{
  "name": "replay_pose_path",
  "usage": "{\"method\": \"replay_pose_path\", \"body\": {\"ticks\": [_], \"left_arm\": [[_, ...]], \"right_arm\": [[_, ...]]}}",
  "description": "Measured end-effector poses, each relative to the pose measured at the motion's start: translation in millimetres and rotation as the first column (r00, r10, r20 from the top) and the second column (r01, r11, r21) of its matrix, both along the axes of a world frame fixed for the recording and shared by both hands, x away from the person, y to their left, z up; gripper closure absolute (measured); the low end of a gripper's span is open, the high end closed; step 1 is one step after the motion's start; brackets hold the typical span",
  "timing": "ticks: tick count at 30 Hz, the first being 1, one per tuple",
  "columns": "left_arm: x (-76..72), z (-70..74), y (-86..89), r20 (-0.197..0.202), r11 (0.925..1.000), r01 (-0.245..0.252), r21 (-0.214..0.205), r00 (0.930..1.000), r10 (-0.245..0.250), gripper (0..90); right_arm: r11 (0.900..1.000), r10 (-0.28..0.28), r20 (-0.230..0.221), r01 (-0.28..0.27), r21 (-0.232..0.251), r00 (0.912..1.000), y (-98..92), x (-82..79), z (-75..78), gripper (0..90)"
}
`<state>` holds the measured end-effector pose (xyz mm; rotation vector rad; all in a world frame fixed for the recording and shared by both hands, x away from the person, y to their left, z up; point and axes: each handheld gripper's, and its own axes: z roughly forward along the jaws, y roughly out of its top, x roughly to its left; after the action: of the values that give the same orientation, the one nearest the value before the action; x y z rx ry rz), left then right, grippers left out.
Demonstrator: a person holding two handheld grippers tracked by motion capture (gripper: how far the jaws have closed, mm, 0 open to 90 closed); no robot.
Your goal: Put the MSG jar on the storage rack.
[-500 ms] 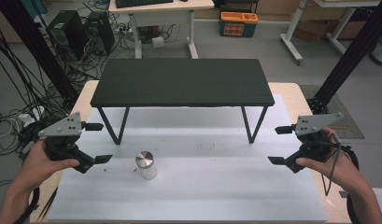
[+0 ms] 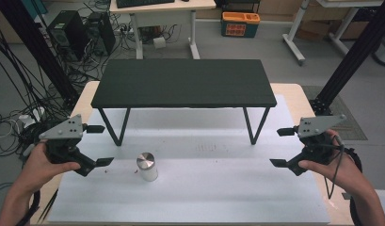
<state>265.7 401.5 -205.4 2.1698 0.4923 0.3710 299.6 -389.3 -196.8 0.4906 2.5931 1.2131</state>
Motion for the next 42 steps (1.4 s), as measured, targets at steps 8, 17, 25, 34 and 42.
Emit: {"method": "replay_pose_path", "body": {"ticks": [8, 17, 25, 34, 42], "left_arm": [[2.8, -9.6, -7.3, -0.014, 0.9999, 0.016, -0.001, 0.9998, -0.016, 1.3], [9.3, -28.0, -21.7, -0.038, 0.9982, 0.059, -0.009, 0.9975, -0.059, 1.3], [17.0, -43.4, -36.6, -0.049, 0.9957, 0.091, -0.017, 0.9945, -0.092, 1.3], [25.2, -57.4, -52.3, -0.068, 0.9945, 0.104, -0.012, 0.9922, -0.105, 1.3], [31.8, -65.1, -63.8, -0.078, 0.9929, 0.119, -0.004, 0.9898, -0.119, 1.3]], "right_arm": [[1.0000, 0.003, -0.005, -0.003, 0.001, 1.0000, 0.6, -0.7, -1.5, 3.0], [1.0000, 0.004, -0.007, -0.004, 0.005, 1.0000, -0.4, -2.8, -2.7, 3.1], [1.0000, 0.001, -0.007, -0.001, 0.007, 1.0000, -3.3, -5.7, -3.2, 3.1], [0.9999, -0.007, -0.012, 0.007, 0.013, 0.9999, -7.2, -8.2, -4.6, 3.0], [0.9995, -0.010, -0.011, 0.011, 0.031, 0.9999, -12.5, -9.7, -6.9, 2.3]]}}
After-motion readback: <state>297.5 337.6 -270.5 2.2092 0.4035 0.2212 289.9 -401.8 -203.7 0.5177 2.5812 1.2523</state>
